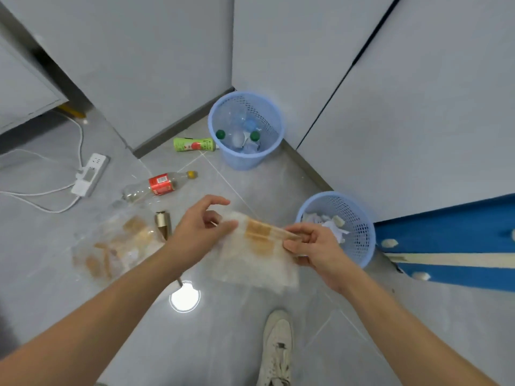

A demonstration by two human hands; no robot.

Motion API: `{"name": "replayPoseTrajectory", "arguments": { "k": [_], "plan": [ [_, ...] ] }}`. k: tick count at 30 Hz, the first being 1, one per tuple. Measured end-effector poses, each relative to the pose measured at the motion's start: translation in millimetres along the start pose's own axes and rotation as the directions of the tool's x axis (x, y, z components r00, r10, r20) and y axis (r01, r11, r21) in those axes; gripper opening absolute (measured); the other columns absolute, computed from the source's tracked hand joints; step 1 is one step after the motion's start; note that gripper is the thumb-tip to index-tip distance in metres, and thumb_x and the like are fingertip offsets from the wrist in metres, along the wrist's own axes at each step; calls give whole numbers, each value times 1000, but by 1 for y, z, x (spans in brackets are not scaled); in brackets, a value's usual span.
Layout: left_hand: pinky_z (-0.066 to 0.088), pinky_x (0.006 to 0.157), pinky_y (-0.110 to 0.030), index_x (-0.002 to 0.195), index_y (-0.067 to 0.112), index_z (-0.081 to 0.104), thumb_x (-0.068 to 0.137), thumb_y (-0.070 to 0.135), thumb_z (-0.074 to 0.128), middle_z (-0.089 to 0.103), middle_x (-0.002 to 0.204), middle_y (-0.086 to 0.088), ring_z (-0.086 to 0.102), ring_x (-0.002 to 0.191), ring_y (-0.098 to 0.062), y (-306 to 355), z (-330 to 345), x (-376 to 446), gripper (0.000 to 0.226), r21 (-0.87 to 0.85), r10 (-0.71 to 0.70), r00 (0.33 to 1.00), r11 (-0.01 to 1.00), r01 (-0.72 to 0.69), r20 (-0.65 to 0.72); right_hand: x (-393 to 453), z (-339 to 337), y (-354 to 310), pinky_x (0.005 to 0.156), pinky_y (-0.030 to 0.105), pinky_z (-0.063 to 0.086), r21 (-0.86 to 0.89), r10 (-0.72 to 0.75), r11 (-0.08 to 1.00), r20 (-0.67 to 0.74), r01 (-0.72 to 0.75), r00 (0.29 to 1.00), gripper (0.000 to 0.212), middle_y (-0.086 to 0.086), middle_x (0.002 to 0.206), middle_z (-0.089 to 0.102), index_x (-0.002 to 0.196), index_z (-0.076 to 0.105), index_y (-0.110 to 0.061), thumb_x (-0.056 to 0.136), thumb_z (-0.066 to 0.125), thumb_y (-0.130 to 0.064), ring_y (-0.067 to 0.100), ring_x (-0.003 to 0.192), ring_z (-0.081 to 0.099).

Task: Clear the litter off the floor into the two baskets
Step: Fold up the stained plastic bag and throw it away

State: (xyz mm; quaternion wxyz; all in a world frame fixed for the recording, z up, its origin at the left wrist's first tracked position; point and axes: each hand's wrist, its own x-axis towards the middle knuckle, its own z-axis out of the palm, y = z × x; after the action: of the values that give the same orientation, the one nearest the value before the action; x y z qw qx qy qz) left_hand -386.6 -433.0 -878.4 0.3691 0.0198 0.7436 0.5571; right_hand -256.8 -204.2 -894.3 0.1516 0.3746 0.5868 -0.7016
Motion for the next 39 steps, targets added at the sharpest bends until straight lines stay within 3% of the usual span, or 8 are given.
{"name": "replayPoseTrajectory", "arguments": {
  "k": [8, 13, 18, 22, 24, 28, 35, 39],
  "plan": [
    [47, 59, -15, 111, 28, 62, 93, 19, 65, 66, 93, 3, 61, 71, -4, -19, 148, 59, 21, 246, 39, 998, 968, -49, 44, 21, -160, 61, 70, 39, 62, 121, 107, 992, -656, -36, 747, 19, 9, 92, 73, 98, 71, -13, 89, 67, 3, 26, 79, 69],
    [45, 102, -39, 134, 28, 58, 94, 26, 61, 57, 131, 2, 52, 123, -17, -52, 239, 95, 40, 544, 105, 948, 798, -260, 301, 76, -178, 86, 56, 39, 62, 23, 68, 997, -741, -77, 668, 24, 12, 89, 71, 89, 63, -18, 79, 62, 3, 28, 74, 70],
    [40, 111, -43, 152, 30, 41, 97, 30, 52, 36, 155, -2, 36, 140, -27, -84, 291, 137, 56, 753, -86, 893, 576, -317, 441, 123, -175, 105, 68, 39, 57, -465, -189, 875, -589, -138, 786, 21, 1, 77, 66, 76, 59, -19, 85, 62, 0, 27, 78, 67],
    [43, 106, -45, 153, 28, 35, 94, 27, 55, 33, 157, -2, 33, 141, -28, -114, 305, 161, 63, 831, -97, 894, 425, -360, 437, 139, -188, 114, 80, 36, 47, -959, -400, 254, -221, -124, 890, 41, 8, 119, 60, 119, 67, -18, 80, 75, -7, 29, 111, 57],
    [40, 109, -42, 153, 25, 32, 90, 26, 58, 31, 156, -3, 27, 144, -27, -123, 314, 168, 68, 851, -21, 907, 353, -387, 421, 151, -194, 125, 91, 40, 49, -993, -420, 119, -76, -28, 904, 57, 9, 138, 48, 128, 61, -21, 76, 77, -4, 31, 123, 50],
    [41, 110, -39, 151, 17, 34, 86, 28, 62, 29, 153, -4, 24, 145, -26, -140, 327, 182, 71, 892, -22, 924, 273, -361, 381, 175, -199, 147, 82, 40, 56, -974, -285, 190, 68, 126, 956, 64, 0, 150, 34, 139, 50, -30, 84, 73, -5, 27, 120, 53],
    [34, 115, -48, 160, 18, 10, 90, 30, 61, 7, 165, -5, 2, 155, -31, -160, 337, 215, 88, 926, -293, 885, 225, -304, 362, 224, -204, 169, 110, 44, 45, -973, -45, 206, 94, 101, 995, 68, 3, 160, 28, 148, 48, -22, 86, 71, -6, 30, 137, 44],
    [31, 119, -48, 161, 14, 10, 92, 30, 58, 9, 166, -10, 7, 154, -32, -151, 337, 215, 85, 927, -356, 859, 212, -310, 369, 227, -206, 158, 108, 45, 46, -959, 17, 273, 80, 72, 997, 55, 7, 148, 49, 144, 53, -19, 90, 62, -7, 32, 132, 52]
  ]
}}
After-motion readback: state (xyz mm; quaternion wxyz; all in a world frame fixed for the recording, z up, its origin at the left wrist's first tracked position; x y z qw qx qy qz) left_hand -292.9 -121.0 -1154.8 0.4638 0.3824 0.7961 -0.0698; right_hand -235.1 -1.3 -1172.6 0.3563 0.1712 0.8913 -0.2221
